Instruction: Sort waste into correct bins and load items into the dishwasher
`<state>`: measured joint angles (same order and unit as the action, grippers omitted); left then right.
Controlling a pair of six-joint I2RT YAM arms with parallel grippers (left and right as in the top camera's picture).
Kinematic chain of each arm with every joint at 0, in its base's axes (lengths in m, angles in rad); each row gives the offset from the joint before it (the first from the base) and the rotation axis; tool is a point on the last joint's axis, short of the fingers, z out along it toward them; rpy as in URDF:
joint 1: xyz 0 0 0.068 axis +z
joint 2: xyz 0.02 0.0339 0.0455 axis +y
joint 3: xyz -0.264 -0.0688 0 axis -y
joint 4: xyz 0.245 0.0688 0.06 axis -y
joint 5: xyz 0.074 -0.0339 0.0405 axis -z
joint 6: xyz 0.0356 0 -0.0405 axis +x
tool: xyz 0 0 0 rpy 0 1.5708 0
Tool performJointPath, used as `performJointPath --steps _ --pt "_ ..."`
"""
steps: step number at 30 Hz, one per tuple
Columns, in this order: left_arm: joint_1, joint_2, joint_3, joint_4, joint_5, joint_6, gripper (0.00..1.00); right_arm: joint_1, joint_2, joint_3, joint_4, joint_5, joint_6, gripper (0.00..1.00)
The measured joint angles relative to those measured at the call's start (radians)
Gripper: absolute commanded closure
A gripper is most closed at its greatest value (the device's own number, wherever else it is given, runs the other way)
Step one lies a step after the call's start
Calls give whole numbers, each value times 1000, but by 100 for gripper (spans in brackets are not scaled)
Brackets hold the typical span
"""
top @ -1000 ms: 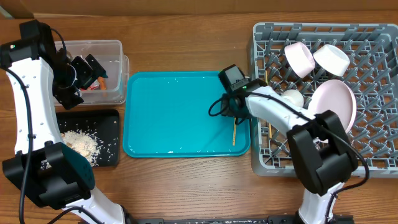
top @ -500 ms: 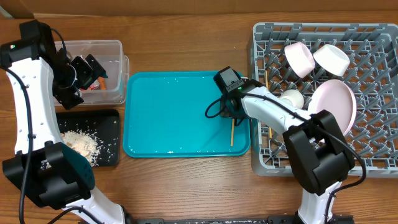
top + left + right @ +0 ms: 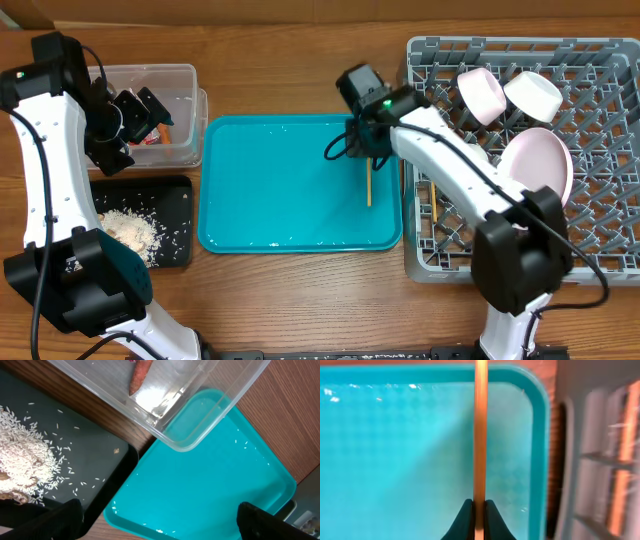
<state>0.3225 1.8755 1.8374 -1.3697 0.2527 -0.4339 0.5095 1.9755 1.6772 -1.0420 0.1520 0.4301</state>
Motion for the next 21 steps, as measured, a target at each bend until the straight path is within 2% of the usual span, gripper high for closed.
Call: performJointPath --steps 6,12,21 --pt "0 0 0 0 0 0 0 -127 -82 17 -48 56 -63 96" --pt "0 0 0 0 0 0 0 -272 -82 19 -71 75 -134 96" --pt "0 0 0 0 0 0 0 -324 -82 -18 -24 34 -219 96"
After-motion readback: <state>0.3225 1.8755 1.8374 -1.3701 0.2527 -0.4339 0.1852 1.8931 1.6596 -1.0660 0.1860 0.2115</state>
